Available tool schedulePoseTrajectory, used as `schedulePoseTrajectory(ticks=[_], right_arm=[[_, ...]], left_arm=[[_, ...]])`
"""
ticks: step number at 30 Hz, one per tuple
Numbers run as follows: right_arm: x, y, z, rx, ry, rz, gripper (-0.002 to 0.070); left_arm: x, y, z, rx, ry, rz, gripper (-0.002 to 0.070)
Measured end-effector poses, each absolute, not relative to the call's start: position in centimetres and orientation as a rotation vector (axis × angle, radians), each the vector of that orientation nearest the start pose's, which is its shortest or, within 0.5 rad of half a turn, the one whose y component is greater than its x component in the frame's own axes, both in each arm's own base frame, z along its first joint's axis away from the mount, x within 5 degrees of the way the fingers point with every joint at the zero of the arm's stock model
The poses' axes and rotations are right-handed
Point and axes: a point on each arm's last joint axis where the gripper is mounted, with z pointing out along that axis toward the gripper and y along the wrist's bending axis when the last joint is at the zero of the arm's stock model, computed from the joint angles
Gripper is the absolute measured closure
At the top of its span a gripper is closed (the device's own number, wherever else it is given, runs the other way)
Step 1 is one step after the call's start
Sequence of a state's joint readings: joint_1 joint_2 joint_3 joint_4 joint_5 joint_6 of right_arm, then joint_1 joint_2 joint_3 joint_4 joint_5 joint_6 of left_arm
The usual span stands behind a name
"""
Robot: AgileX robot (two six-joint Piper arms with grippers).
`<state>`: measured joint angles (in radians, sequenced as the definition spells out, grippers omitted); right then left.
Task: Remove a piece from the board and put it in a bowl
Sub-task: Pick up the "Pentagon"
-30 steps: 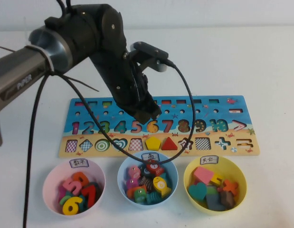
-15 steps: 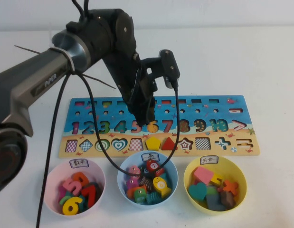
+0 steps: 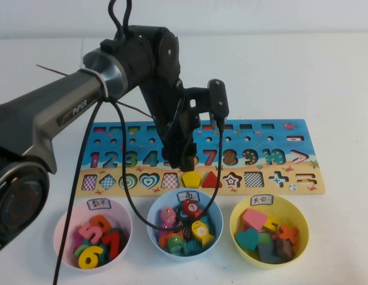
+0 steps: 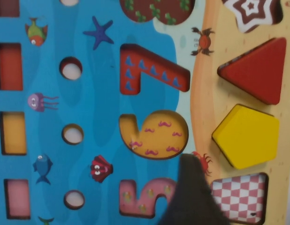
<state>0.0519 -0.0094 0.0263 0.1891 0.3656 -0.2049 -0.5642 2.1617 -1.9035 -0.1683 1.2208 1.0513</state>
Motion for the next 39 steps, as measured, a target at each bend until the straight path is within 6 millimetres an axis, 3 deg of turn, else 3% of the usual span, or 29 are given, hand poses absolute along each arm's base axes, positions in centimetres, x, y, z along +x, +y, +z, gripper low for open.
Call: schedulePoseTrajectory(ticks=[3, 6, 16, 39], right_arm=[[5.2, 0.9, 17.3, -0.121, 1.854, 0.079, 0.0694], [5.2, 0.9, 17.3, -0.121, 1.854, 0.079, 0.0694], [5.2, 0.9, 17.3, -0.121, 1.854, 0.079, 0.0694], [5.2, 0.9, 17.3, -0.121, 1.852, 0.079, 0.0694]], left_arm=[[37.8, -25.6, 22.6, -2.389, -2.345, 0.175, 0.0231], [37.9, -25.6, 22.3, -2.384, -2.339, 0.177, 0.0209], [38.2, -25.9, 20.3, -2.353, -2.311, 0.19, 0.0206], [38.6, -26.4, 18.5, -2.381, -2.271, 0.235, 0.0205]])
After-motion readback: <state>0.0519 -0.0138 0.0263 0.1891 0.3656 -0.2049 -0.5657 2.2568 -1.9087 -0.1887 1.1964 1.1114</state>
